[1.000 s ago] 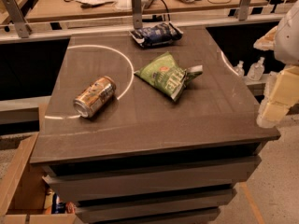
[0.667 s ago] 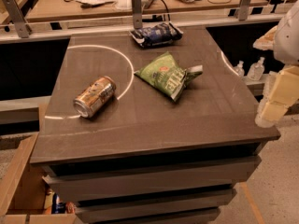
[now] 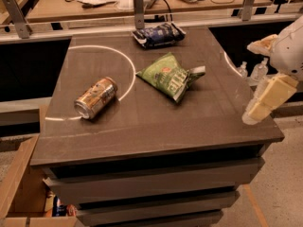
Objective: Move green jalapeno chip bag near orange can
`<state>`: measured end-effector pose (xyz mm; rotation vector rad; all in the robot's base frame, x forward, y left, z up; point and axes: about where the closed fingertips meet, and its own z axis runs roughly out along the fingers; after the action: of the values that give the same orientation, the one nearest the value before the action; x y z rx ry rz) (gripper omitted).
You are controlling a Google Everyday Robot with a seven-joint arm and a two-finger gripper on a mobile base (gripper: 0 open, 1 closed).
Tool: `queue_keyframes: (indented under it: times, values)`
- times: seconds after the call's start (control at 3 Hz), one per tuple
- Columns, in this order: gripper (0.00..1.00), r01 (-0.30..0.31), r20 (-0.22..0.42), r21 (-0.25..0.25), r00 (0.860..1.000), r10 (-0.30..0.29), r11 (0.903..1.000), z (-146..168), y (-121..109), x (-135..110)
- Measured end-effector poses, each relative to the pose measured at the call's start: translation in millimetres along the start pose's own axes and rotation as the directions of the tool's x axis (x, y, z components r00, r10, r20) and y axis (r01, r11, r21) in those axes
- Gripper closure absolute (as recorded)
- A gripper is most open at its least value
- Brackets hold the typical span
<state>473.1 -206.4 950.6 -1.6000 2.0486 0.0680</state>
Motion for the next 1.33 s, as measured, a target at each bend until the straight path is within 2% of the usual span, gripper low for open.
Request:
queue_keyframes:
  times: [0.33,0.67,1.0,1.33]
  values:
    - [0.0,-0.006,0.141,0.013,0.99,0.004,0.9999,24,-16,-9]
    - [0.0,-0.02,0.211,0.039,0.978,0.011,0.9991,54,-33,-18]
    - [0.0,-0.019,0.211,0.039,0.978,0.011,0.9991,54,-33,-18]
    - [0.0,-0.009,0.241,0.036,0.97,0.0,0.9993,69,-36,-25]
